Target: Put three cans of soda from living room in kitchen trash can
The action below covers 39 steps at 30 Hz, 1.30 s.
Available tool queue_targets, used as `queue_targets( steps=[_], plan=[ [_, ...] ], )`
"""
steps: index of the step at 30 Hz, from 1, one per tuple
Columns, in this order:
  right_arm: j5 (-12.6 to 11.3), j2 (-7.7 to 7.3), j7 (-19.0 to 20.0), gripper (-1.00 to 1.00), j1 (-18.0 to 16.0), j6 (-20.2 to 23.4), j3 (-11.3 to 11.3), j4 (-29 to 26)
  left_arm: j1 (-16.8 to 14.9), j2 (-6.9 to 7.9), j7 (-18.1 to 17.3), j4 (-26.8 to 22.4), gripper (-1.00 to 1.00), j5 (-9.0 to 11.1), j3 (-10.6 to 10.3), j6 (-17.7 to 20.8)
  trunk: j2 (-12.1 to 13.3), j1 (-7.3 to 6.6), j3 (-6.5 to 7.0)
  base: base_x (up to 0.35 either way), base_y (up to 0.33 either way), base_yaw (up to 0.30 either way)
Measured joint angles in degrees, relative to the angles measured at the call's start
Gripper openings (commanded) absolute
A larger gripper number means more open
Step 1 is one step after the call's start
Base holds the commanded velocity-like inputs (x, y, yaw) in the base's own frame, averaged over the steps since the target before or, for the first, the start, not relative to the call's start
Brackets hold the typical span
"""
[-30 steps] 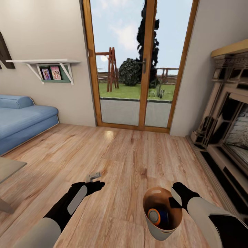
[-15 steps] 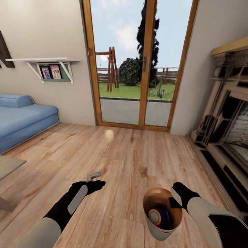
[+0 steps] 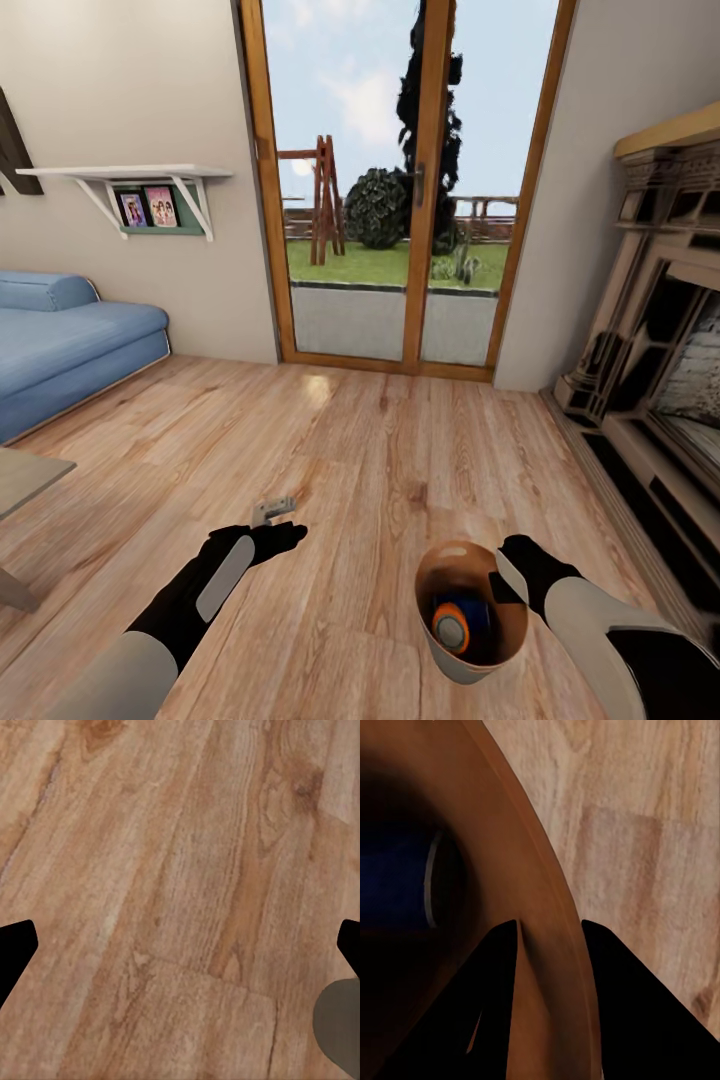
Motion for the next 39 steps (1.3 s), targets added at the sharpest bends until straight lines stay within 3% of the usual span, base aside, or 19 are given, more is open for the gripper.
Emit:
queue_targets(
  steps=[6, 11, 20, 27, 33, 39],
  plan=[
    [0.2, -0.07, 0.0, -1.00, 0.3, -0.2, -0.1, -0.1, 0.0, 0.00, 0.0, 0.0, 1.00, 0.0, 0.0, 0.1, 0.0, 0.00, 0.00, 0.000, 0.000, 0.000],
    [0.2, -0.08, 0.0, -1.00, 0.4, -0.3, -0.2, -0.1, 0.0, 0.00, 0.0, 0.0, 1.00, 0.0, 0.0, 0.1, -2.0, 1.09, -0.89, 0.000, 0.000, 0.000],
    [0.2, -0.08, 0.0, -1.00, 0.8, -0.4, -0.2, -0.1, 0.0, 0.00, 0.0, 0.0, 1.00, 0.0, 0.0, 0.1, -2.0, 1.10, -0.89, 0.000, 0.000, 0.000],
    [0.3, -0.08, 0.0, -1.00, 0.9, -1.4, -0.2, -0.1, 0.0, 0.00, 0.0, 0.0, 1.00, 0.0, 0.0, 0.1, -2.1, 1.28, -2.44, 0.000, 0.000, 0.000],
    [0.2, -0.05, 0.0, -1.00, 0.9, -1.8, -0.1, -0.1, 0.0, -0.05, 0.0, 0.0, 1.00, 0.0, 0.0, 0.1, -2.1, 1.28, -2.45, 0.000, 0.000, 0.000],
    [0.2, -0.04, 0.0, -1.00, 0.9, -1.8, 0.0, -0.1, 0.0, -0.04, 0.0, 0.0, 1.00, -0.1, 0.0, 0.1, -2.2, 1.41, -3.55, 0.000, 0.000, 0.000]
  ],
)
